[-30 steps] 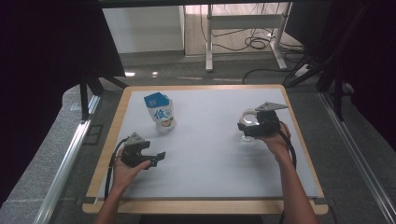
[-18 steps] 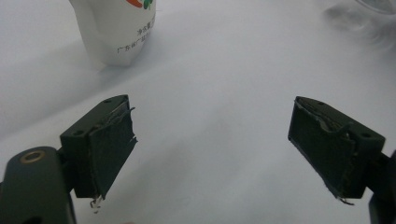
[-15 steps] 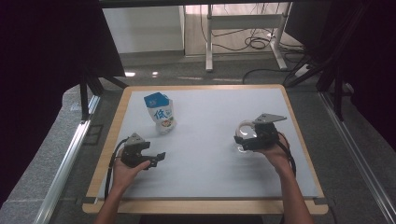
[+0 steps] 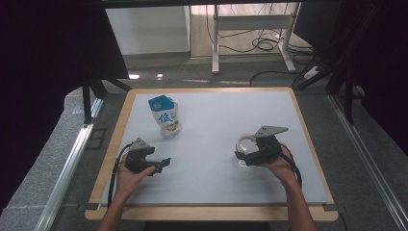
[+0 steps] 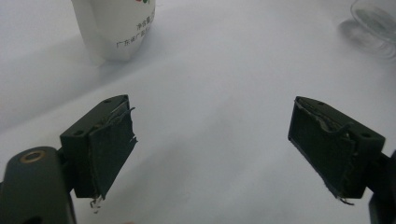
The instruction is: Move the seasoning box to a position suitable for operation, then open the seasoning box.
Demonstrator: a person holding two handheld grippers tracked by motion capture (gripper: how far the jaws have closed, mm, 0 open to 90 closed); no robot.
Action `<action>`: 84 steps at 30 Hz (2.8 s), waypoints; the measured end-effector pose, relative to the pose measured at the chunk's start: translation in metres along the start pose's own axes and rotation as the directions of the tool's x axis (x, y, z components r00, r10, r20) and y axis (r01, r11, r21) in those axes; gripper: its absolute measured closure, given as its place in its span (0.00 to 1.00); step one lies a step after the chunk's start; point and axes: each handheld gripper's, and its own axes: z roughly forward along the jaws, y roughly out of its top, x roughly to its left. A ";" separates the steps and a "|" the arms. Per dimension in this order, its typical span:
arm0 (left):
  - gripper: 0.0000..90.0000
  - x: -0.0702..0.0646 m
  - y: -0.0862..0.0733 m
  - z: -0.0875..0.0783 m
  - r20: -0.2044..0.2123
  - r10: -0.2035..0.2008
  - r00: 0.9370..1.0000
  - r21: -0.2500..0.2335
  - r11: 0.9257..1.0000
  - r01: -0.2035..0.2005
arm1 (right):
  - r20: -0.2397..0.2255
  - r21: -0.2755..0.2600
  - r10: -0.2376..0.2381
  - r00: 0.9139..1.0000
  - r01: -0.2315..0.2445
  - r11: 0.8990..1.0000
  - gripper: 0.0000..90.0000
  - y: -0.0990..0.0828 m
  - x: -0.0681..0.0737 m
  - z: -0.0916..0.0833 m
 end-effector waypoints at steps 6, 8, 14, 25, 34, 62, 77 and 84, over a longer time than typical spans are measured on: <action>0.16 0.001 0.000 0.000 -0.002 -0.001 1.000 0.000 1.000 0.001 | 0.020 0.021 -0.004 1.000 0.003 1.000 0.12 0.001 -0.006 0.010; 0.16 0.001 0.000 0.000 -0.002 -0.002 1.000 0.000 1.000 0.002 | 0.035 0.038 -0.014 0.999 0.012 0.999 0.12 0.002 -0.007 0.015; 0.16 0.002 -0.001 0.000 -0.002 -0.006 1.000 0.001 1.000 0.006 | 0.030 0.047 0.000 1.000 -0.001 0.999 0.11 0.004 -0.010 0.021; 0.15 0.001 -0.002 0.003 0.007 -0.003 1.000 0.004 1.000 0.003 | 0.130 -0.128 0.042 0.991 -0.025 0.991 0.04 0.013 0.004 -0.009; 0.15 0.000 -0.003 0.003 0.016 0.003 1.000 -0.006 1.000 -0.003 | 0.161 -0.227 0.120 0.980 -0.082 0.970 0.18 0.001 0.002 -0.044; 0.17 0.002 -0.007 0.011 0.040 0.002 0.999 -0.007 1.000 -0.002 | 0.207 -0.263 0.165 0.964 -0.107 0.959 0.99 -0.028 -0.001 -0.077; 0.18 0.002 -0.009 0.012 0.029 -0.012 1.000 0.011 1.000 0.011 | 0.205 -0.221 0.145 0.968 -0.098 0.970 0.99 -0.030 0.000 -0.059; 0.21 0.001 -0.008 0.011 0.025 -0.009 1.000 0.002 1.000 0.009 | 0.205 -0.224 0.145 0.968 -0.098 0.970 1.00 -0.030 0.001 -0.059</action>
